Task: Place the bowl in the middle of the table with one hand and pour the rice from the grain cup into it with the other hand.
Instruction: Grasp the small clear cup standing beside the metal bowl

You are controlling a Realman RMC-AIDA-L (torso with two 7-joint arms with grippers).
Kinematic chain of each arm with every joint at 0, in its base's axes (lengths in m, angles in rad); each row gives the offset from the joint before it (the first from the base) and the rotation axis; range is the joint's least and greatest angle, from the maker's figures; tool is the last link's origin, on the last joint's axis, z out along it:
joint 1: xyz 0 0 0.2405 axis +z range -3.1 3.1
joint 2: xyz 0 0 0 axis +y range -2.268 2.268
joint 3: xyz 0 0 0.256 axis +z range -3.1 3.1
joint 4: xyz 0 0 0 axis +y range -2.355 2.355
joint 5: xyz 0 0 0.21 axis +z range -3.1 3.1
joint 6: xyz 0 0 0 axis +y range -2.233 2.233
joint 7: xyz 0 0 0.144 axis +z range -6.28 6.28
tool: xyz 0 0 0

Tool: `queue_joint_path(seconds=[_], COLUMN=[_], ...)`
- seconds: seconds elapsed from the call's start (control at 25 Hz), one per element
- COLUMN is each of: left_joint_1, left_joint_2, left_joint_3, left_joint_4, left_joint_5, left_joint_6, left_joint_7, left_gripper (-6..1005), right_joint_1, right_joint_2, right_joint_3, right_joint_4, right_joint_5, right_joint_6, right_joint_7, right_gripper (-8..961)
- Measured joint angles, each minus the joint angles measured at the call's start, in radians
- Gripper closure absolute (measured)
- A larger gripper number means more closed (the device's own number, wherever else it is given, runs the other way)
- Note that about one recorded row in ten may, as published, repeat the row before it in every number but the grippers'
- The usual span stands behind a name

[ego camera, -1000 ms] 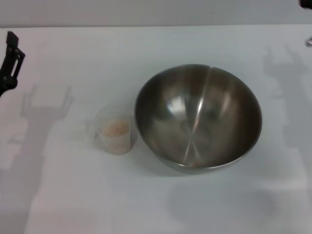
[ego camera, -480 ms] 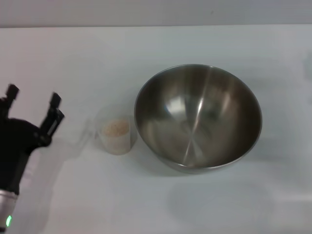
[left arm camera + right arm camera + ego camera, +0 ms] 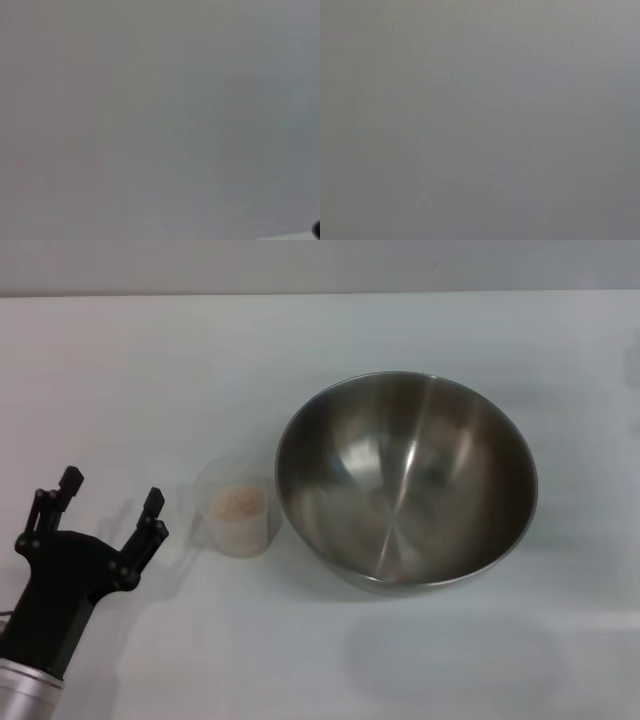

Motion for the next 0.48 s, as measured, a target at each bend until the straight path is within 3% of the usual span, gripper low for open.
queue_joint_path(seconds=[0.48], left_joint_1=[-0.011], left_joint_2=[-0.001], left_joint_3=[0.03], left_joint_4=[-0.013], left_joint_5=[0.002], left_joint_6=[-0.115], left_joint_7=[0.002], left_gripper=[144], right_joint_1=[0.005], right_joint_2=[-0.005], right_joint_3=[0.026], right_joint_4=[0.003], right_joint_5=[0.0], right_joint_6=[-0.009], right_joint_7=[0.001], right_gripper=[465])
